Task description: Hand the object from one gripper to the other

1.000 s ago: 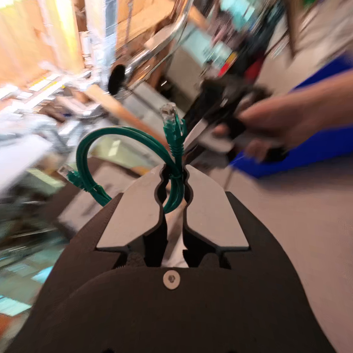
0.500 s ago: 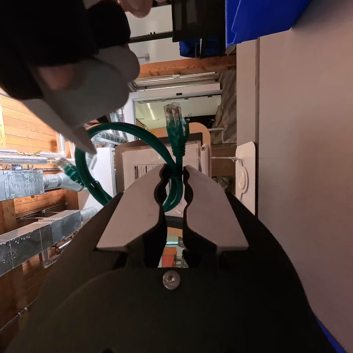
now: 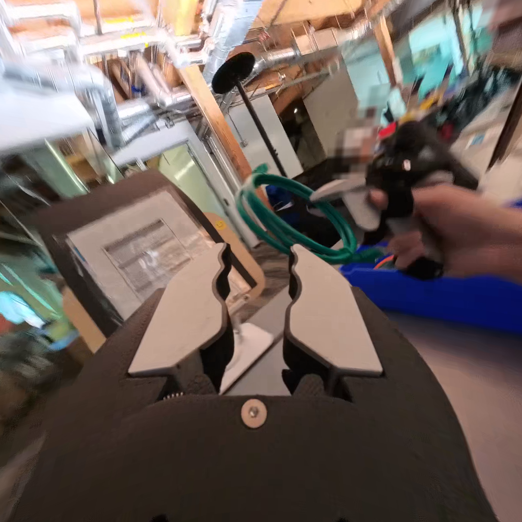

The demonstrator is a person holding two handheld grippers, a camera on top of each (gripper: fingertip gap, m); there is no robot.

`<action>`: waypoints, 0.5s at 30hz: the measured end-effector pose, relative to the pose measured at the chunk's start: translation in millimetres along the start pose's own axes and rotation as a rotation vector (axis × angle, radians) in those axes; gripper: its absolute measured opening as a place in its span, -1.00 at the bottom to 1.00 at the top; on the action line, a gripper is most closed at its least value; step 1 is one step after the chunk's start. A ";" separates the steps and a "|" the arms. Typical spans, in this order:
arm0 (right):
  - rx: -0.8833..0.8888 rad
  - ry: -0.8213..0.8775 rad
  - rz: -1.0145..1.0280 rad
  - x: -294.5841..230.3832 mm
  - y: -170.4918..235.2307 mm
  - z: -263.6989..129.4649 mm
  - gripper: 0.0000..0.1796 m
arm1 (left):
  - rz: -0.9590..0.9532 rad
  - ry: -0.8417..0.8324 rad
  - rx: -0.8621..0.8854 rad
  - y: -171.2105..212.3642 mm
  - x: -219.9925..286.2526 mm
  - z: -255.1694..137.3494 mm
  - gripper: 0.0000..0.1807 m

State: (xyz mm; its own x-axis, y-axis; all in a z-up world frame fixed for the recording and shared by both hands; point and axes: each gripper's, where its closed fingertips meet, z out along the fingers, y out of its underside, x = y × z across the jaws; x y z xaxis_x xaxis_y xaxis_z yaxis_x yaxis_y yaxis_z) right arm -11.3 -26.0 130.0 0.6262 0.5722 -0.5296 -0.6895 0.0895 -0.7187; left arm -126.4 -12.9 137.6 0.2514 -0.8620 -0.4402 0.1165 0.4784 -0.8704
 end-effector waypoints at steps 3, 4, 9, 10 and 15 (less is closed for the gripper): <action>-0.026 -0.059 0.019 -5.3 9.2 5.4 -0.89 | -0.373 0.207 0.020 -5.8 0.3 -2.8 -0.47; -0.044 -0.075 0.012 -8.7 13.1 7.9 -0.89 | -0.501 0.315 0.028 -9.0 5.9 -4.5 -0.42; -0.130 -0.203 0.025 -32.8 29.1 16.2 -0.89 | -0.852 0.787 0.050 -25.1 31.4 -22.8 -0.47; -0.161 -0.246 0.038 -39.3 33.9 17.4 -0.89 | -0.884 0.856 0.079 -30.0 33.5 -28.3 -0.54; -0.251 -0.396 0.128 -61.6 52.4 20.6 -0.89 | -0.960 1.165 0.168 -46.7 48.1 -57.5 -0.77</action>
State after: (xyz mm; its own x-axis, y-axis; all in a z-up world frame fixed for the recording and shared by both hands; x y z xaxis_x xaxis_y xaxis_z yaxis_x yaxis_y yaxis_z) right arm -93.4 -39.8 134.2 0.3217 0.8366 -0.4434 -0.6120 -0.1736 -0.7716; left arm -175.0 -86.3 144.4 -0.8480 -0.4577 0.2673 -0.0852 -0.3801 -0.9210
